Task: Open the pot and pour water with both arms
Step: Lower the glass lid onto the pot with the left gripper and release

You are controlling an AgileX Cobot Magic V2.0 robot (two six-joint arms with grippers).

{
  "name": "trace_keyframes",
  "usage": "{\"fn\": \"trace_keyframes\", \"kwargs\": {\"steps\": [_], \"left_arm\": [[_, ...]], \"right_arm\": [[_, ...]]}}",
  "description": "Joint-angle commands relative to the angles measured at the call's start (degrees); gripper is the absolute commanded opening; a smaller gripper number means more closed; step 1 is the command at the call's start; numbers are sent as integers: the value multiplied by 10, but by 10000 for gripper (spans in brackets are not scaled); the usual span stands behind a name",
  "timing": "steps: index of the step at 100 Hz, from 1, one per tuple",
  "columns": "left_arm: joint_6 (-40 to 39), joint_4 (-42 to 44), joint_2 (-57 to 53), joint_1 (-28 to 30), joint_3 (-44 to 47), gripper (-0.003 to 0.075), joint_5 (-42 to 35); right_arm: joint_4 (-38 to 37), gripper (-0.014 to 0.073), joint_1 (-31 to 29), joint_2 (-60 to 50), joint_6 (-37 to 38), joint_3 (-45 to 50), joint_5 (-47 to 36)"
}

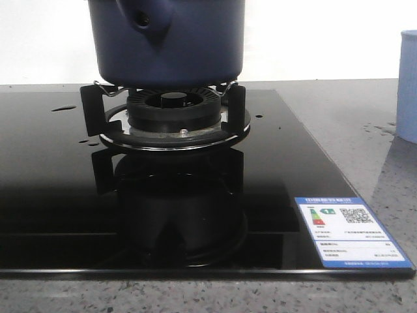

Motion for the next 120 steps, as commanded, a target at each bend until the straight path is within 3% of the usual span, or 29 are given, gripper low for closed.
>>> {"fn": "trace_keyframes", "kwargs": {"steps": [1,15,30,39,72,103,113,120], "left_arm": [[-26,-1,-23,-3,-15,222,-7],[-26,-1,-23,-3,-15,278,-22],[-26,-19,-23,-3,-15,533,-42],[-26,-41,-32,-3,-15,613,-60],[-24,-50,-105,-2,-23,610,-90],[-23,-58,-91,-2,-23,605,-90],[-25,-46,-122,-2,-23,532,-111],[-33,-38,-157,-2,-17,438,-135]], "right_arm": [[4,-69,-3,-1,0,-16,-33],[4,-69,-3,-1,0,-16,-33],[4,-69,-3,-1,0,-16,-33],[4,-69,-3,-1,0,-16,-31],[4,-69,-3,-1,0,-16,-16],[4,-69,-3,-1,0,-16,-16],[4,-69,-3,-1,0,-16,-9],[4,-69,-3,-2,0,-16,-2]]}}
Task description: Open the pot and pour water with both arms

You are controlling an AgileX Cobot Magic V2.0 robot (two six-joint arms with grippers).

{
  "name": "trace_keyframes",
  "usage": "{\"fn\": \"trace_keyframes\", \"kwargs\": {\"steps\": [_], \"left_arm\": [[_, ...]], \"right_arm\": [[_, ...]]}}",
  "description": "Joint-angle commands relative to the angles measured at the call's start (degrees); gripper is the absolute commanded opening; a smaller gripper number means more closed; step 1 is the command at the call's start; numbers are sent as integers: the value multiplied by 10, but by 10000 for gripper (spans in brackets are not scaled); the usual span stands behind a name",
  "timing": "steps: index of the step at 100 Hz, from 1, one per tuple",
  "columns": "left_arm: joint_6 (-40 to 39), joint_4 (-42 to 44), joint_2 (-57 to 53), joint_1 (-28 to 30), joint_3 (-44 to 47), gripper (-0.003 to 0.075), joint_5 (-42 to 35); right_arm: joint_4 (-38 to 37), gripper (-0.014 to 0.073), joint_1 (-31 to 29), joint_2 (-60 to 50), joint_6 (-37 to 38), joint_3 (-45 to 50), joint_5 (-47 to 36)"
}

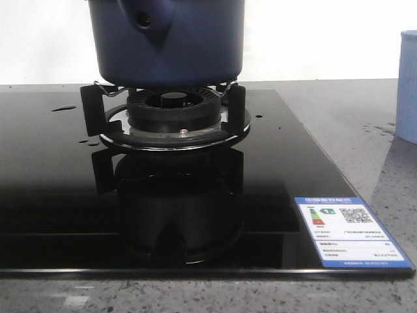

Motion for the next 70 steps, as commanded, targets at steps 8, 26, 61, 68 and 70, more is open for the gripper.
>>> {"fn": "trace_keyframes", "kwargs": {"steps": [8,26,61,68,70], "left_arm": [[-20,-18,-111,1,3,327,-38],[-21,-17,-261,1,112,177,-170],[-21,-36,-556,1,396,-19,-241],[-21,-45,-593,1,432,-19,-245],[-21,-47,-603,1,440,-19,-247]], "right_arm": [[3,-69,-3,-5,0,-16,-20],[-6,-69,-2,-50,0,13,-5],[-7,-69,-1,-235,0,145,-5],[-7,-69,-1,-259,0,151,-4],[-7,-69,-1,-264,0,152,-3]]}}
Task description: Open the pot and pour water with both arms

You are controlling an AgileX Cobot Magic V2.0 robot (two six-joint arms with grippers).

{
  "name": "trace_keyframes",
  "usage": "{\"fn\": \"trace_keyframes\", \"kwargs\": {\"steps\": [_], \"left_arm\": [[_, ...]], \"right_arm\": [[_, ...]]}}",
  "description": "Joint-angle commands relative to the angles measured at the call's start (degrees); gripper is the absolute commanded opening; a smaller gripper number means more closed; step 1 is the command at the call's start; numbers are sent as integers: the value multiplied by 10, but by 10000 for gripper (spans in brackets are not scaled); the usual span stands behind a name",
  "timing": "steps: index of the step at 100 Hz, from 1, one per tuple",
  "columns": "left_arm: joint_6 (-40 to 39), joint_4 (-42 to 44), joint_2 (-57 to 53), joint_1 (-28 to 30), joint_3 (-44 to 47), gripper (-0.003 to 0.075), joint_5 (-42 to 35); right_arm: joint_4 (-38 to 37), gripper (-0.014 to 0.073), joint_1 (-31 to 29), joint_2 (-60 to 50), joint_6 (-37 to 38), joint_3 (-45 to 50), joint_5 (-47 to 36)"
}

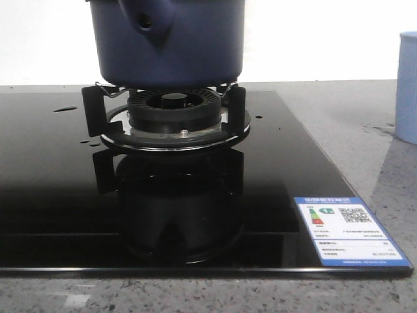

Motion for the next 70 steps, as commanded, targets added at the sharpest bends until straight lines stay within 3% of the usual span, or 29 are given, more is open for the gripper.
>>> {"fn": "trace_keyframes", "kwargs": {"steps": [1,21,70], "left_arm": [[-7,-20,-38,1,21,-19,-1],[-7,-20,-78,1,66,-19,-2],[-7,-20,-78,1,71,-19,-1]], "right_arm": [[-6,-69,-1,-20,0,-8,-33],[-6,-69,-1,-30,0,-8,-57],[-6,-69,-1,-30,0,-8,-58]]}}
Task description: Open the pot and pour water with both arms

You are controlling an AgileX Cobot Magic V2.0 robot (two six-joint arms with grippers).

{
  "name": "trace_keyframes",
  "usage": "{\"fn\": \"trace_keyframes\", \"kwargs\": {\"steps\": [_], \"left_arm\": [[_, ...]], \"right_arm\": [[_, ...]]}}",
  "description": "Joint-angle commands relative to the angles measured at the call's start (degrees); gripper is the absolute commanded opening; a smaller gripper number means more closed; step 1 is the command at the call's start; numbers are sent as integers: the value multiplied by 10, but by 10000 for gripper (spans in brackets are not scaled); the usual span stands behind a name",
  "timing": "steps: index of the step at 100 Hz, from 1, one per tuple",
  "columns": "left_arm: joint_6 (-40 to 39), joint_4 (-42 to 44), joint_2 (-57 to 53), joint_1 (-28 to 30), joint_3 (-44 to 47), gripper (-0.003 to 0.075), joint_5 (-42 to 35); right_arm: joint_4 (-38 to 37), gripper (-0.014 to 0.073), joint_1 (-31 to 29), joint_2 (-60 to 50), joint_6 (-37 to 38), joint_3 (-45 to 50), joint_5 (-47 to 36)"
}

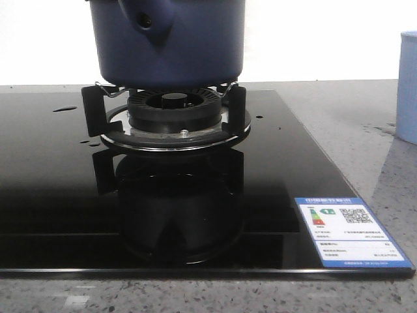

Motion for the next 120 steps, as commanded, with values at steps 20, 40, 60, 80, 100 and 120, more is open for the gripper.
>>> {"fn": "trace_keyframes", "kwargs": {"steps": [20,40,60,80,100,120], "left_arm": [[-7,-8,5,1,-15,-19,11],[-17,77,5,1,-15,-19,1],[-605,693,5,1,-15,-19,30],[-914,968,-8,1,7,-19,53],[-933,969,-94,34,95,-19,4],[-937,967,-167,85,167,-19,7]], "right_arm": [[-5,-69,-1,7,0,-14,-40],[-5,-69,-1,7,0,-14,-40],[-5,-69,-1,7,0,-14,-41],[-5,-69,-1,7,0,-14,-41],[-5,-69,-1,7,0,-14,-41],[-5,-69,-1,7,0,-14,-41]]}}
